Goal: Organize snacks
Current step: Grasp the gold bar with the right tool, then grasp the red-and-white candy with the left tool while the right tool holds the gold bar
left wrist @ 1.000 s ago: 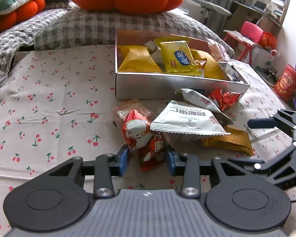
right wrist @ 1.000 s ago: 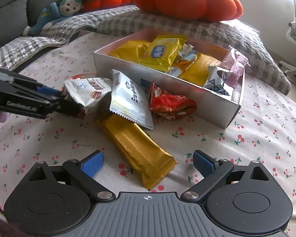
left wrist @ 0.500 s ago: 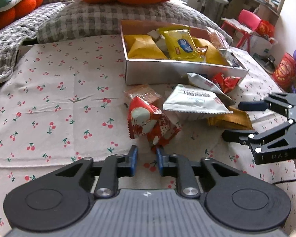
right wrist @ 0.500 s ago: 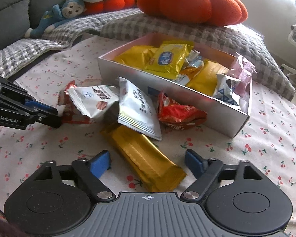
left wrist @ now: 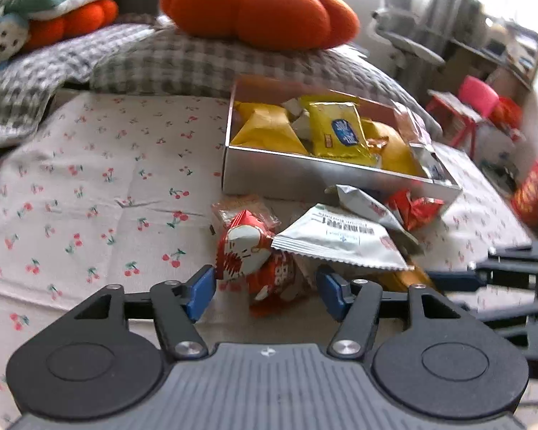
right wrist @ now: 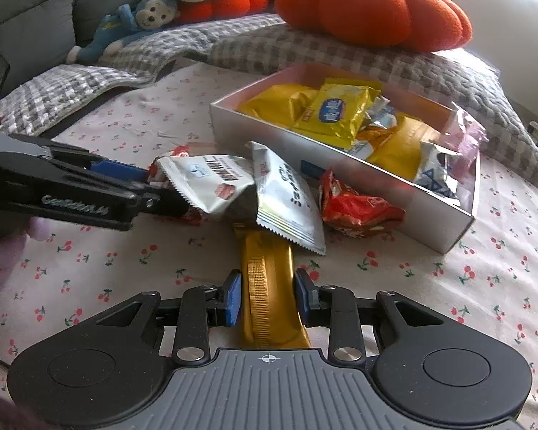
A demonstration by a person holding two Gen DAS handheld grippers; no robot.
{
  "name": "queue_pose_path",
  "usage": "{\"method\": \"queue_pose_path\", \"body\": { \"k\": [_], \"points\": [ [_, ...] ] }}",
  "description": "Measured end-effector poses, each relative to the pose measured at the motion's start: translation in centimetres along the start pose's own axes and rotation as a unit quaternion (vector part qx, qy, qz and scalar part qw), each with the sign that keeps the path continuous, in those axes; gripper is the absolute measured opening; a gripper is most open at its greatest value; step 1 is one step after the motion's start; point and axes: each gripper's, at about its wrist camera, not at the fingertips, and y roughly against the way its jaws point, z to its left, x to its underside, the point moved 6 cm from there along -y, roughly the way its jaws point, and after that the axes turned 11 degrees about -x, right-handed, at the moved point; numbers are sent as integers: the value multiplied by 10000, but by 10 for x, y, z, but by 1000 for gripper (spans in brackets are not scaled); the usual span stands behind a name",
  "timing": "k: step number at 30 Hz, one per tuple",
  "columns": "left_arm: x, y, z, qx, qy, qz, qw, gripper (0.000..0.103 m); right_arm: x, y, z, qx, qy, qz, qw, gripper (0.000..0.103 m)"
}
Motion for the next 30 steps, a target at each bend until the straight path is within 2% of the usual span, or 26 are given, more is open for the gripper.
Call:
{"method": "queue_pose_path", "body": {
  "k": [3, 8, 10, 13, 21, 28, 30],
  "points": [
    [-3, -1, -3, -38, 107, -92, 9999, 58, 2, 2, -3, 37, -29, 0, 10000, 29],
    [-4, -7, -4, -211, 157, -101, 9996, 49, 4, 5, -5, 64, -54, 3, 10000, 29],
    [-4, -8, -2, -140, 186, -15, 9997, 39, 5, 6, -6, 85, -66, 12, 9999, 29],
    [-5, -7, 0, 28, 197, 109, 9997, 36, 6, 8, -8, 125, -86, 17, 9999, 29],
    [3, 3, 4, 411, -257, 523, 9975, 34, 8, 15, -14, 192, -428, 87, 9989, 29],
    [17, 17, -2, 737, -1040, 1051, 9863, 35, 14, 24, -17, 92, -876, 127, 9960, 29],
    [20, 22, -3, 757, -1193, 1058, 9843, 36, 16, 25, -16, 44, -962, 132, 9953, 30]
  ]
}}
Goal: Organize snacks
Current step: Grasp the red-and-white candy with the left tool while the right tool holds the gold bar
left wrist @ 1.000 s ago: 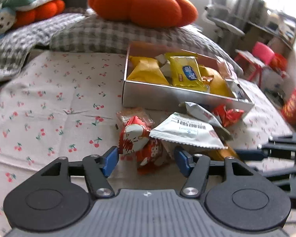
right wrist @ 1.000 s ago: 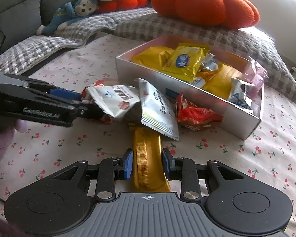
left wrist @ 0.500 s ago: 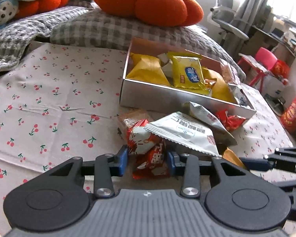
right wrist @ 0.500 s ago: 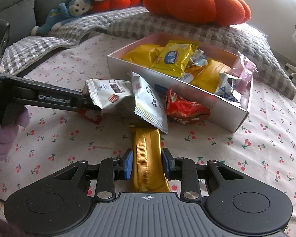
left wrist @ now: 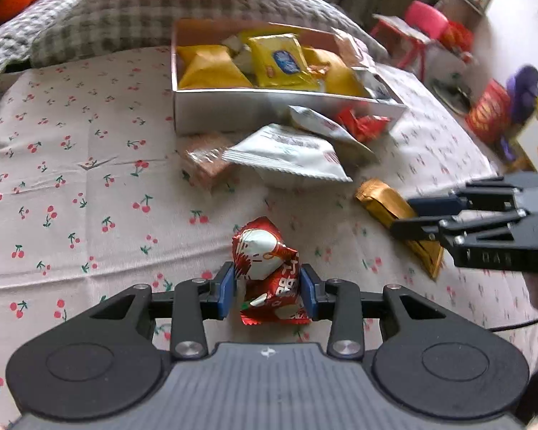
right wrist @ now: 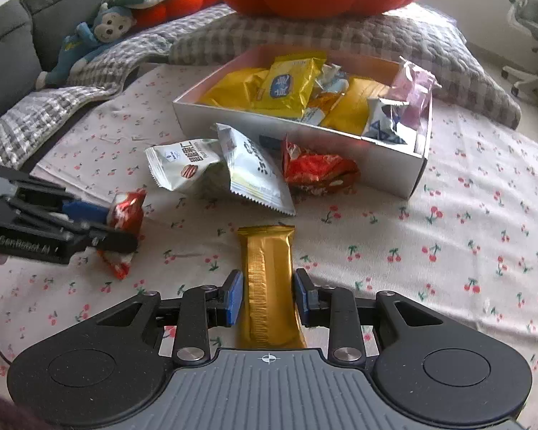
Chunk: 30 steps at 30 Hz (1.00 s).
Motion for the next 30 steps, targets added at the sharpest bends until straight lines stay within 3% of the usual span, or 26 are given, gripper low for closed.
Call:
{"method": "queue_pose_path", "body": {
  "k": [3, 5, 6, 7, 9, 15, 22, 26, 30],
  "points": [
    [3, 5, -5, -160, -201, -185, 9995, 43, 2, 3, 2, -81, -109, -12, 9999, 33],
    [4, 6, -9, -316, -249, -374, 9985, 56, 4, 3, 3, -70, -71, -28, 9999, 33],
    [5, 6, -10, -365, -257, -421, 9981, 72, 4, 4, 4, -43, -50, -39, 10000, 36],
    [7, 7, -13, -447, -271, -515, 9973, 78, 4, 4, 4, -14, -30, -46, 10000, 42],
    [7, 8, -16, -568, -358, -691, 9953, 77, 5, 6, 6, 26, 24, -55, 10000, 53],
    [12, 6, -24, -774, -293, -855, 9929, 76, 7, 8, 11, 104, 298, -93, 9995, 54],
    [13, 7, -29, -826, -231, -967, 9916, 53, 16, -1, 14, 268, 481, 50, 9985, 54],
    [12, 7, -28, -731, -93, -897, 9932, 52, 16, -1, 16, 324, 501, 21, 9982, 54],
    [13, 6, -27, -754, -55, -828, 9937, 40, 14, 0, 16, 419, 474, -7, 9980, 51]
  ]
}}
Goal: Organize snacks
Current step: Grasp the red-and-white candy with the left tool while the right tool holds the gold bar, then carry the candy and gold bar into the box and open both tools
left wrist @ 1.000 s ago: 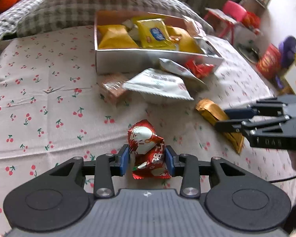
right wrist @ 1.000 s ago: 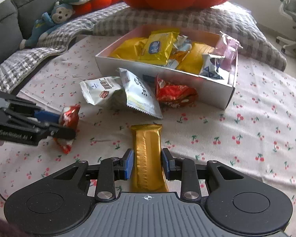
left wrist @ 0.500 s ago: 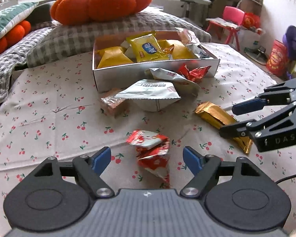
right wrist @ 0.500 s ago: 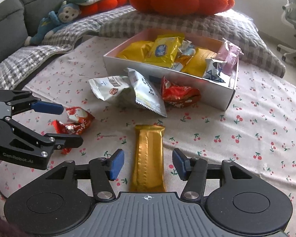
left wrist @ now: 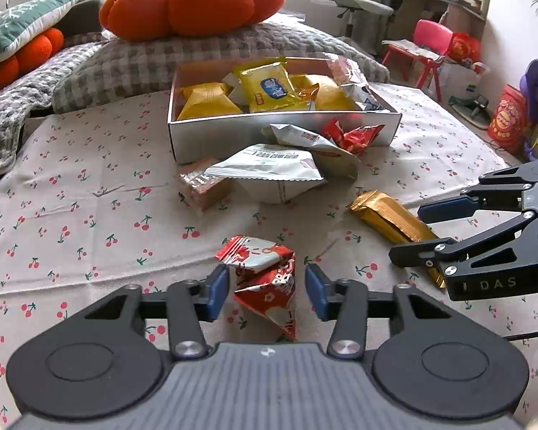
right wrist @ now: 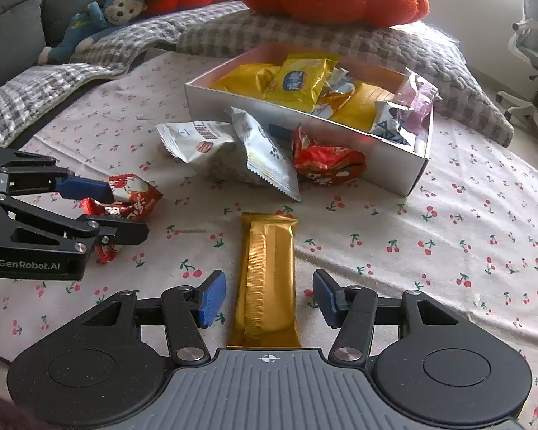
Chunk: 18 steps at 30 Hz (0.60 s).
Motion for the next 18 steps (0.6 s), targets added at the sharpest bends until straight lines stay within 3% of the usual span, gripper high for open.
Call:
{"method": "queue_pose_path", "body": {
  "k": [2, 7, 18],
  "points": [
    [0, 0, 0, 2, 6, 20, 10000, 36, 0, 0, 0, 1, -18, -1, 10000, 49],
    [-2, 1, 2, 18, 25, 22, 10000, 31, -1, 0, 2, -11, 9, 14, 10000, 31],
    [-10, 9, 3, 253, 35, 142, 9996, 30, -9, 6, 7, -39, 25, 53, 10000, 28]
  ]
}}
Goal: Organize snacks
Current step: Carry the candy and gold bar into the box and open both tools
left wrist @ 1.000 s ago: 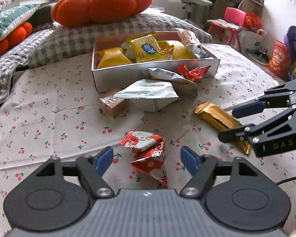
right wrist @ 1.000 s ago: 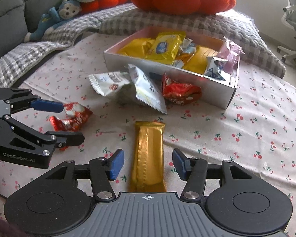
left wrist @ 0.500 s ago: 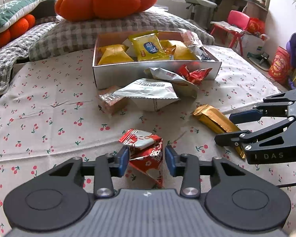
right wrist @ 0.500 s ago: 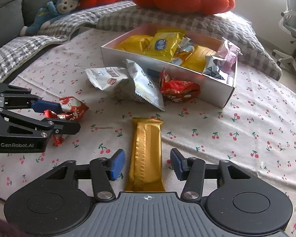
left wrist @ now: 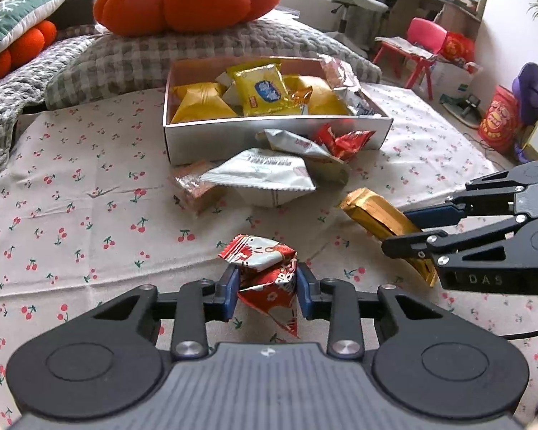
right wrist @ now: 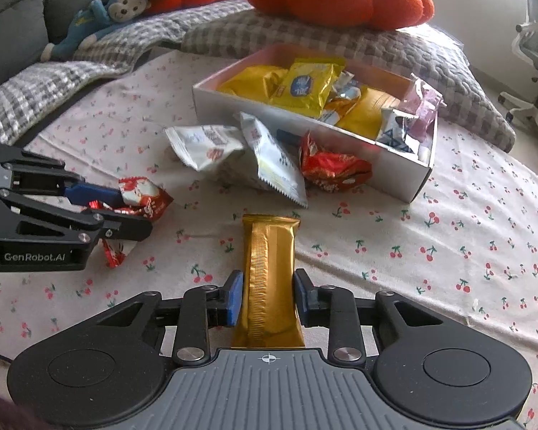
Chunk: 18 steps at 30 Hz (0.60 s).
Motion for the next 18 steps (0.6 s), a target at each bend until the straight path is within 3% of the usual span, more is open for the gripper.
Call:
{"method": "queue_pose_path", "body": {
  "k": [11, 18],
  "points": [
    [-27, 28, 4, 368, 137, -341, 9986, 29, -26, 31, -14, -121, -370, -332, 9987, 28],
    [-48, 28, 16, 349, 412, -568, 9969, 29, -43, 42, -30, -233, -694, -546, 9958, 27]
  ]
}}
